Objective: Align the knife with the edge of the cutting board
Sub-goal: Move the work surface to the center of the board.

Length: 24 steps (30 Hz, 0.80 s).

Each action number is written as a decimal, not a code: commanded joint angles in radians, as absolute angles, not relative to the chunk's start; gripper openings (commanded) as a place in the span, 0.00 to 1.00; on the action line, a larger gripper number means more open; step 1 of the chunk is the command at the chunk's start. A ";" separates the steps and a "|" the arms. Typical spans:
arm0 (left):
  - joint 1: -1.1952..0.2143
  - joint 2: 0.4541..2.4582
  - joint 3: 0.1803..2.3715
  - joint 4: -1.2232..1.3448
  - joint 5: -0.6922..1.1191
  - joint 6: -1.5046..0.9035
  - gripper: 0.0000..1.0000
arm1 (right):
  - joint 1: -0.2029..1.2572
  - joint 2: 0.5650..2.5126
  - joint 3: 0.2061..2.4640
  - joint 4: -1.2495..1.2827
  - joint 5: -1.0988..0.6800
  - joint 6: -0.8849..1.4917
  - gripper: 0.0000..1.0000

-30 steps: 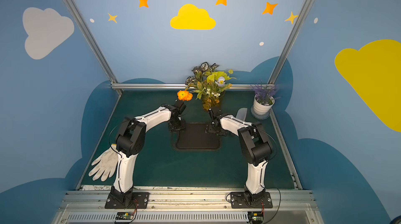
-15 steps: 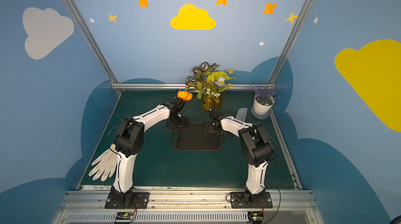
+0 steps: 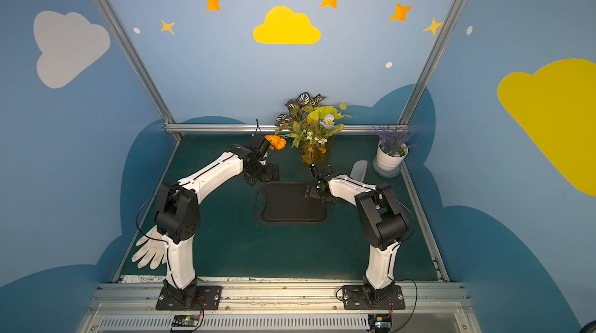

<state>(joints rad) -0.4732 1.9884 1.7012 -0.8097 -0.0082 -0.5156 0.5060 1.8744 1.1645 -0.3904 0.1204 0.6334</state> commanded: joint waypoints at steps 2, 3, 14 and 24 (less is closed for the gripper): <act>-0.472 1.942 1.705 -0.844 -0.017 -0.486 1.00 | 0.519 1.894 1.120 -0.388 0.082 0.662 0.92; -0.470 1.935 1.701 -0.844 -0.018 -0.484 1.00 | 0.520 1.890 1.118 -0.387 0.082 0.664 0.92; -0.463 1.869 1.675 -0.849 -0.020 -0.464 1.00 | 0.530 1.869 1.100 -0.384 0.087 0.675 0.92; -0.456 1.821 1.662 -0.863 -0.026 -0.422 1.00 | 0.529 1.848 1.104 -0.416 0.118 0.665 0.93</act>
<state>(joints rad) -0.4599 1.8599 1.6733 -0.8371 -0.0185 -0.4553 0.5159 1.8561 1.1324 -0.3511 0.1436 0.6502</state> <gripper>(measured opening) 0.998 0.922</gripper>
